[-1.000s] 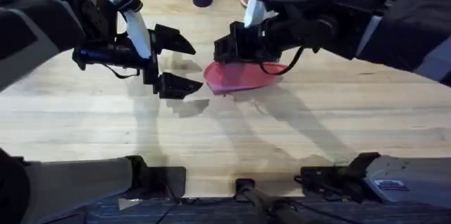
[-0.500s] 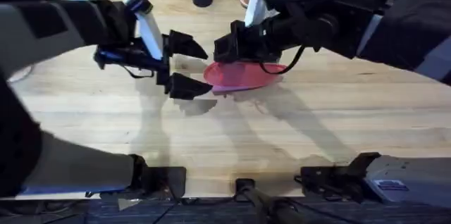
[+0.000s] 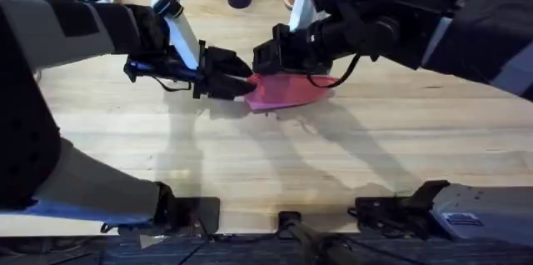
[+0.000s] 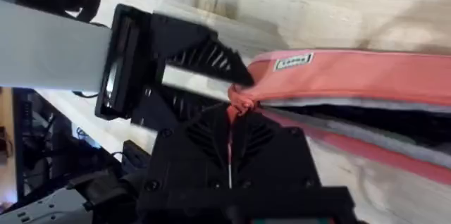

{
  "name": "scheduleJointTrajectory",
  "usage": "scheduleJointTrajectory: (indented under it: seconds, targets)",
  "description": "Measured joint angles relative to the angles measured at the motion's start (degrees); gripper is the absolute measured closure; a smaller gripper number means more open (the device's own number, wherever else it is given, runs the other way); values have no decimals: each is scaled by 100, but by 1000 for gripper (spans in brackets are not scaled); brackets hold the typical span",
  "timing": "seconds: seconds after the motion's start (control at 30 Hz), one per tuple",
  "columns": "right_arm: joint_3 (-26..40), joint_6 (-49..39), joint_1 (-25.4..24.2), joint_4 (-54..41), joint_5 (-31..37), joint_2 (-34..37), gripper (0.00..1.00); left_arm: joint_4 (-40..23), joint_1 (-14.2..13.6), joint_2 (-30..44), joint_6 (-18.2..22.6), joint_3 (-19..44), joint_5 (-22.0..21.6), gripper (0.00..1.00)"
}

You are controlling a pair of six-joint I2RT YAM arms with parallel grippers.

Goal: Unzip the bag, pick up the pens from the table one at a time and place them inside, then zip the bag closed.

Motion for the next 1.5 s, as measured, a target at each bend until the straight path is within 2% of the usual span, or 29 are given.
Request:
scheduleJointTrajectory:
  seconds: [0.03,0.07,0.3,0.43,0.6,0.97,1.17,1.33,1.5]
  targets:
    - [0,0,0,4,-3,0,971,22,0,0,-2,0,-6,895]
    - [0,0,0,9,-3,0,971,17,-2,0,12,0,0,941]
    - [0,0,-18,8,-27,0,971,19,-7,0,3,0,0,957]
    - [0,0,-197,-88,-134,0,971,20,-13,0,2,0,22,958]
    - [0,2,-751,-454,-381,0,971,26,-22,0,1,0,20,957]
    - [0,-170,-2486,-1085,-579,-2,971,48,-51,0,1,0,42,958]
    - [0,-370,-3128,-1237,-705,-2,972,43,-98,0,1,0,57,958]
    - [0,-625,-3460,-1567,-611,-2,972,43,-108,0,1,0,61,959]
    - [0,-722,-3504,-1888,-199,-2,970,37,-156,17,1,0,61,959]
